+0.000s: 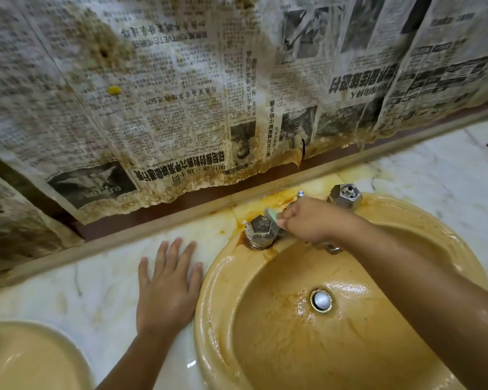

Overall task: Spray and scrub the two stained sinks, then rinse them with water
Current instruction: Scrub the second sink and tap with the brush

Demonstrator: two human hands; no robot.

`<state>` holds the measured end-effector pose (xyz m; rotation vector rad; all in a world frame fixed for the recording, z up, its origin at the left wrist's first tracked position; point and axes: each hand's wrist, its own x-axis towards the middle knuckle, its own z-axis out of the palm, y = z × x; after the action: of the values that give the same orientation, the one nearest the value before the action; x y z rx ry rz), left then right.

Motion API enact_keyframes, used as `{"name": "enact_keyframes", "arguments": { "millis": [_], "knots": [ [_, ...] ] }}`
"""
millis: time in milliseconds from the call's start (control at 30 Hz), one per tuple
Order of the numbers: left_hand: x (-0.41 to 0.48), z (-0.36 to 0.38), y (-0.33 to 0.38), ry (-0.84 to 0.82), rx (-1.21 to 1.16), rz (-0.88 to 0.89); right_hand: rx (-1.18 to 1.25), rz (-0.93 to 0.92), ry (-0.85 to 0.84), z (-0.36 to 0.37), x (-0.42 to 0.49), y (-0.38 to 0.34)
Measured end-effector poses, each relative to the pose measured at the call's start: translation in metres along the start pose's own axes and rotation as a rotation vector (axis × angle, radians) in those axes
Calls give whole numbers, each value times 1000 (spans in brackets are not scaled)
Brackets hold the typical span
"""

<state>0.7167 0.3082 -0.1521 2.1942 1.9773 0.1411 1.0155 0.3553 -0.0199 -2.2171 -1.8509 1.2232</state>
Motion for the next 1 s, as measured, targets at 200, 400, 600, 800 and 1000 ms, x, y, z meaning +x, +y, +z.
{"name": "enact_keyframes", "arguments": {
  "millis": [200,400,600,800,1000],
  "knots": [
    [0,0,-1,-2,-8,6,227,35,-44,-14,-6,2],
    [-1,0,-3,0,-13,14,256,9,238,47,-28,10],
    [0,0,-2,0,-11,20,787,-4,520,115,-36,18],
    [0,1,-3,2,-11,17,871,2,553,150,-30,24],
    [-2,0,-2,7,-12,14,957,-32,627,166,-26,20]
  ]
}}
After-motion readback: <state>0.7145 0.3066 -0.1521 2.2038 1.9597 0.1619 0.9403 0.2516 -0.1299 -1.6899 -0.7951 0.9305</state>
